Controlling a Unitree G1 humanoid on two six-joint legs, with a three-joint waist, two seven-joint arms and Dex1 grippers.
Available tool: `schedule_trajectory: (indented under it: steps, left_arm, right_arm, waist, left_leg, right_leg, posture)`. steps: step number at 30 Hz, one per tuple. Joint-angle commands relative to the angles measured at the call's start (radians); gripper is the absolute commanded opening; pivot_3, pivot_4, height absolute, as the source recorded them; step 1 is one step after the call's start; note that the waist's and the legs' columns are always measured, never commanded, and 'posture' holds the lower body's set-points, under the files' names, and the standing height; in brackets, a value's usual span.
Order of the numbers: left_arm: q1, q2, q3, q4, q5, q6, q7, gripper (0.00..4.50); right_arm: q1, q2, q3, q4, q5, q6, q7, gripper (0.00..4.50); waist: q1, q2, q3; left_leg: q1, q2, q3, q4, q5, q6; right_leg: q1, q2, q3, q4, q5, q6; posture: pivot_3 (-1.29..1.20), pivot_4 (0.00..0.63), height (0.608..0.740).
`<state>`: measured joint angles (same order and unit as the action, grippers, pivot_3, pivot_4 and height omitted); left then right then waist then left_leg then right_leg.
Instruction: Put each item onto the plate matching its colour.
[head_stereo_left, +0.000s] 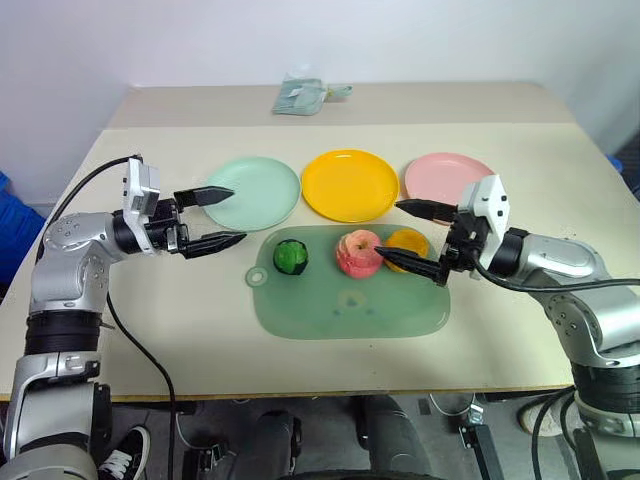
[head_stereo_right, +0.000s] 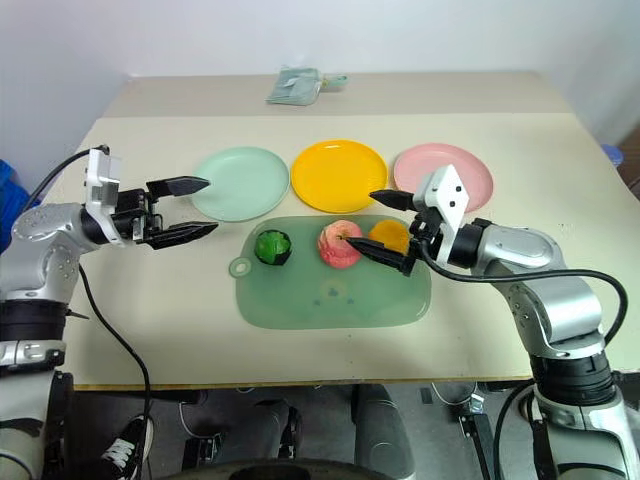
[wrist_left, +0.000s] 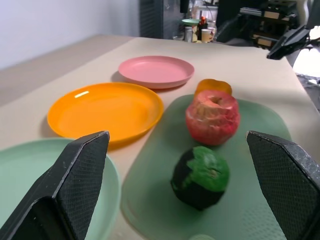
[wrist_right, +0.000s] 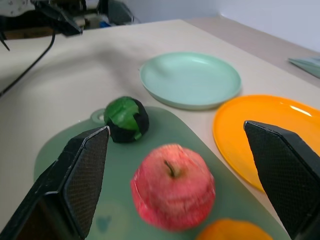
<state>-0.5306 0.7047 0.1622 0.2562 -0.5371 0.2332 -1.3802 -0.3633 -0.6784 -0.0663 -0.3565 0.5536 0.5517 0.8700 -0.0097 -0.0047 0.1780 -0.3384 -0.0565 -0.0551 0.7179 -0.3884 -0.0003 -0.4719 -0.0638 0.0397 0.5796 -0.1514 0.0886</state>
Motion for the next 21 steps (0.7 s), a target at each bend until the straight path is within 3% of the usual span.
schedule_trajectory:
  steps: [1,14,21]
  left_arm:
    - [-0.009,0.010,0.023,-0.048,-0.025,0.012,0.011,4.50]
    - [-0.006,-0.022,-0.022,-0.062,-0.024,0.041,-0.015,4.50]
    - [-0.042,-0.112,-0.139,0.026,0.112,-0.156,-0.031,4.50]
  right_arm:
    - [-0.027,0.012,0.004,0.006,-0.014,-0.032,-0.005,4.40]
    - [-0.040,-0.035,-0.027,0.011,0.015,-0.029,0.066,4.40]
    - [-0.022,-0.103,-0.031,0.000,0.021,-0.025,0.123,4.40]
  waist:
    - [-0.001,0.000,0.000]
    - [-0.003,0.000,0.000]
    - [0.000,0.000,0.000]
  left_leg:
    - [0.000,0.000,0.000,0.000,0.000,0.000]
    - [0.000,0.000,0.000,0.000,0.000,0.000]
    - [0.001,0.000,0.000,0.000,0.000,0.000]
  right_leg:
    - [0.000,0.000,0.000,0.000,0.000,0.000]
    - [0.000,0.000,0.000,0.000,0.000,0.000]
    - [0.001,0.000,0.000,0.000,0.000,0.000]
  posture:
    - [0.00,0.150,0.740]
    - [0.00,0.150,0.740]
    - [0.00,0.150,0.740]
